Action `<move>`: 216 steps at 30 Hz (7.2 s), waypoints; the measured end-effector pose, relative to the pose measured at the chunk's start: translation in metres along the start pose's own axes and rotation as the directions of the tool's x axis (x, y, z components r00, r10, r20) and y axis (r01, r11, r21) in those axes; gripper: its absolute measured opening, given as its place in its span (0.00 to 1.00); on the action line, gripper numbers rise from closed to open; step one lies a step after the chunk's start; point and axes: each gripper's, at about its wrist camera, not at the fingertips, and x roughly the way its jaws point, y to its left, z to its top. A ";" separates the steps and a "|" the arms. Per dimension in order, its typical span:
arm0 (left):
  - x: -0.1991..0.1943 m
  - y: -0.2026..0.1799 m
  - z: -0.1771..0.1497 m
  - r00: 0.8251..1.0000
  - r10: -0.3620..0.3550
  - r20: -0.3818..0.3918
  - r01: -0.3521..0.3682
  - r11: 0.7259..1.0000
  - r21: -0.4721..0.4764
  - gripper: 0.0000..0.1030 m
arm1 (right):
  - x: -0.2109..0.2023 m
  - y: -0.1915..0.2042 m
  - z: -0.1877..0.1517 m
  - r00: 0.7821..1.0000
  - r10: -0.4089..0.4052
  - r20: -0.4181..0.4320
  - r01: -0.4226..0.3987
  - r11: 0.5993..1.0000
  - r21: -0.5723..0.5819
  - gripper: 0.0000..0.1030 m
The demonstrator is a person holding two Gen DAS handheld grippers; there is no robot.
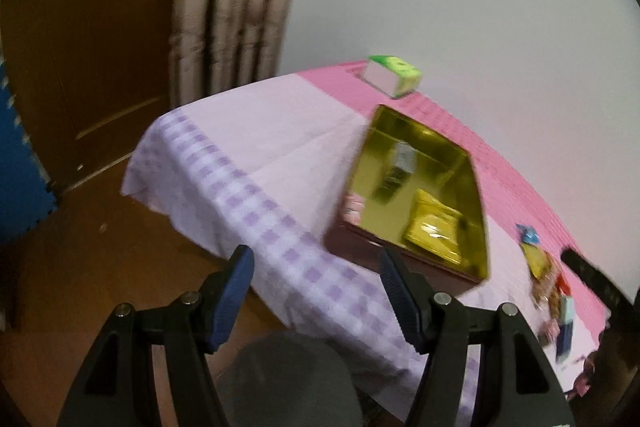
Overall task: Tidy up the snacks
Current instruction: 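Move the left gripper back to the snacks and grasp the pink patterned packet, then carry the pink packet with the left gripper into the tin tray and release, then reach the right gripper to the blue-and-teal box and grasp it, then lift the blue-and-teal box with the right gripper toward the tin tray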
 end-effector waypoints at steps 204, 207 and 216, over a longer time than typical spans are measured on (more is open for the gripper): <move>-0.025 -0.062 0.021 0.980 -0.151 0.129 0.112 0.957 0.269 0.64 | -0.050 -0.181 -0.052 0.968 -0.242 -0.070 0.248 0.965 0.088 0.45; -0.035 -0.051 0.015 0.983 -0.124 0.135 0.092 0.970 0.227 0.64 | -0.064 -0.171 -0.034 0.969 -0.244 -0.039 0.247 0.965 0.086 0.45; -0.044 -0.042 0.007 0.985 -0.105 0.135 0.074 0.973 0.217 0.64 | -0.090 -0.116 0.025 0.976 -0.216 0.034 0.215 0.976 0.036 0.45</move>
